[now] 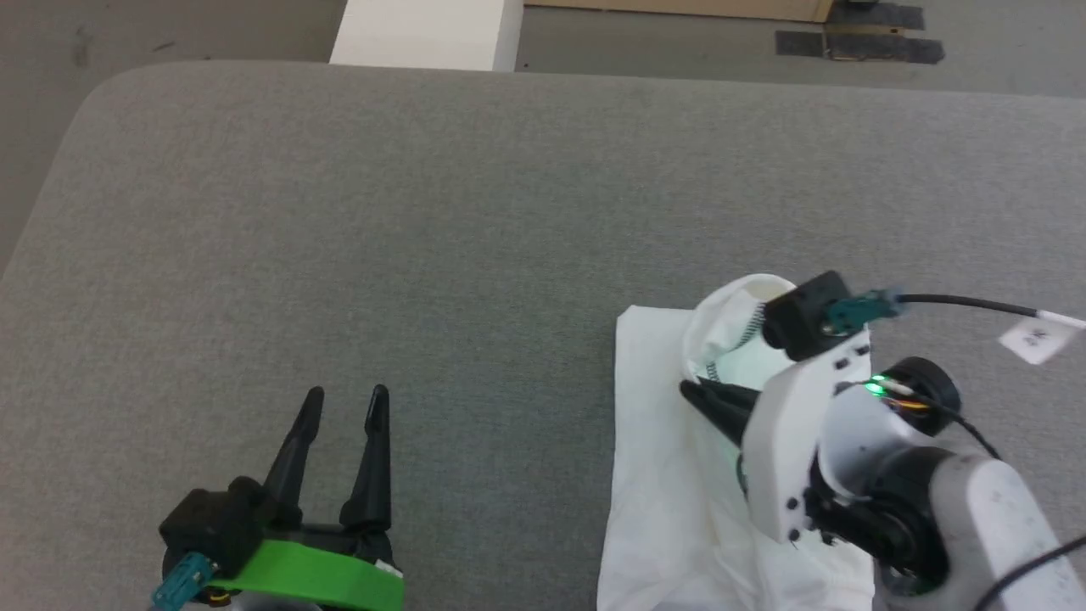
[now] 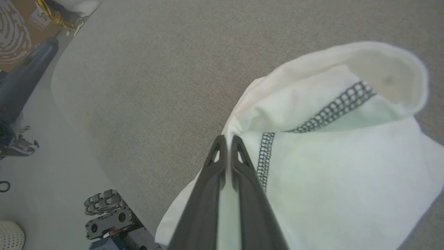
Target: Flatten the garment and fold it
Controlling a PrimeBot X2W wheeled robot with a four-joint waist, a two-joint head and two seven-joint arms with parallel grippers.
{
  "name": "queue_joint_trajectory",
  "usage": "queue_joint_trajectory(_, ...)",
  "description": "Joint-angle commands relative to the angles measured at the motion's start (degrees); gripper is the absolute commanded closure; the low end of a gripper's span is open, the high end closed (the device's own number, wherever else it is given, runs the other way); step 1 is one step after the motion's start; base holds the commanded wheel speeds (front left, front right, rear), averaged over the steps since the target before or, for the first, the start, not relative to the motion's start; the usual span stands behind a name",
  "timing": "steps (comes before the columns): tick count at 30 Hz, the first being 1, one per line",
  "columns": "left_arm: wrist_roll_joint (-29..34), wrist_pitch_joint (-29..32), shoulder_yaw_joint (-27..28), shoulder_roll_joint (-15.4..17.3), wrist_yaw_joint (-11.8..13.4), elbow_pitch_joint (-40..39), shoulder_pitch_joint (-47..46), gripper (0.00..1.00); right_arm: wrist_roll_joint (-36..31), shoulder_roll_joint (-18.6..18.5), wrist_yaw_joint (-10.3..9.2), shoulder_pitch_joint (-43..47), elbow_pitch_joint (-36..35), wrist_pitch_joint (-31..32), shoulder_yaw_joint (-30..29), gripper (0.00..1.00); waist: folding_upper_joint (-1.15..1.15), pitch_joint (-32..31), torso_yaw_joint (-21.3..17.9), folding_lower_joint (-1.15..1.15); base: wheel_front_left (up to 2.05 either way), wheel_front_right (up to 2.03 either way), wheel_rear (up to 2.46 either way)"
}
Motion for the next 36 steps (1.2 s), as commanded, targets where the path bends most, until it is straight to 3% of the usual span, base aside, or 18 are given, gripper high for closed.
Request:
queue_joint_trajectory(1, -0.05, -0.24, -0.30, -0.69, -0.47, 0.38, -1.07, 0.00, -0.87, 0.64, -0.08, -1.62, 2.22, -1.05, 0.76, 1.00, 0.00, 1.01, 1.45, 0.00, 0.00, 0.00, 0.00)
queue_joint_trajectory(9, 0.25, -0.26, -1.09, -2.00, -1.34, 2.33, -2.24, 0.00, -6.75, 4.33, -0.08, -5.76, 21.00, -8.11, 3.22, 1.00, 0.00, 0.60, 3.24, 0.00, 0.00, 0.00, 0.00)
queue_joint_trajectory(11, 0.22, -0.26, -1.13, -2.14, -1.43, 2.68, -2.23, 0.00, -7.69, 4.72, -0.08, -6.37, 25.29, -9.72, 3.02, 0.58, 0.00, 0.04, 3.25, 0.00, 0.00, 0.00, 0.00)
queue_joint_trajectory(12, 0.17, -0.26, -1.17, -2.18, -1.49, 2.84, -2.15, 0.00, -8.09, 4.86, -0.08, -6.66, 27.61, -10.63, 2.31, 0.00, 0.00, -0.34, 3.17, 0.00, 0.00, 0.00, 0.00)
queue_joint_trajectory(16, 0.06, -0.13, -1.65, -2.13, -1.68, 3.30, -1.75, 0.00, -6.25, 4.99, -0.08, -7.92, 31.90, -14.87, 2.40, 0.00, 0.00, -1.94, 2.81, 0.00, 0.00, 0.00, 0.00)
queue_joint_trajectory(19, -0.07, 0.12, -1.57, -1.78, -1.43, 3.24, -1.00, 0.00, -3.24, 5.01, -0.08, -8.19, 31.13, -17.14, 2.81, 0.00, 0.00, -3.22, 2.15, 0.00, 0.00, 0.00, 0.00)
queue_joint_trajectory(25, -0.33, 0.54, -1.02, -0.85, -0.58, 1.91, 1.18, 0.00, -2.18, 4.22, -0.08, -4.57, 20.72, -17.69, -4.22, 0.00, 0.00, -4.82, 0.41, 0.00, 0.00, 0.00, 0.00)
queue_joint_trajectory(29, -0.33, 0.68, -0.84, -0.41, -0.17, 0.76, 2.00, 0.00, -3.95, 2.22, -0.08, 1.09, 11.07, -15.40, -12.53, 0.00, 0.00, -4.57, -0.52, 0.00, 0.00, 0.00, 0.00)
queue_joint_trajectory(33, 0.33, 0.57, -0.76, 0.03, 0.01, -0.78, 1.49, 0.00, -5.33, 2.97, -0.08, 9.98, 1.62, -11.19, -21.78, 0.00, 0.00, -2.27, -0.96, 0.00, 0.00, 0.00, 0.00)
queue_joint_trajectory(36, 0.46, 0.51, -0.85, 0.00, -0.12, -0.92, 0.77, 0.00, -5.58, 3.83, -0.08, 12.16, 1.26, -10.54, -22.97, 0.00, 0.00, -0.83, -0.63, 0.00, 0.00, 0.00, 0.00)
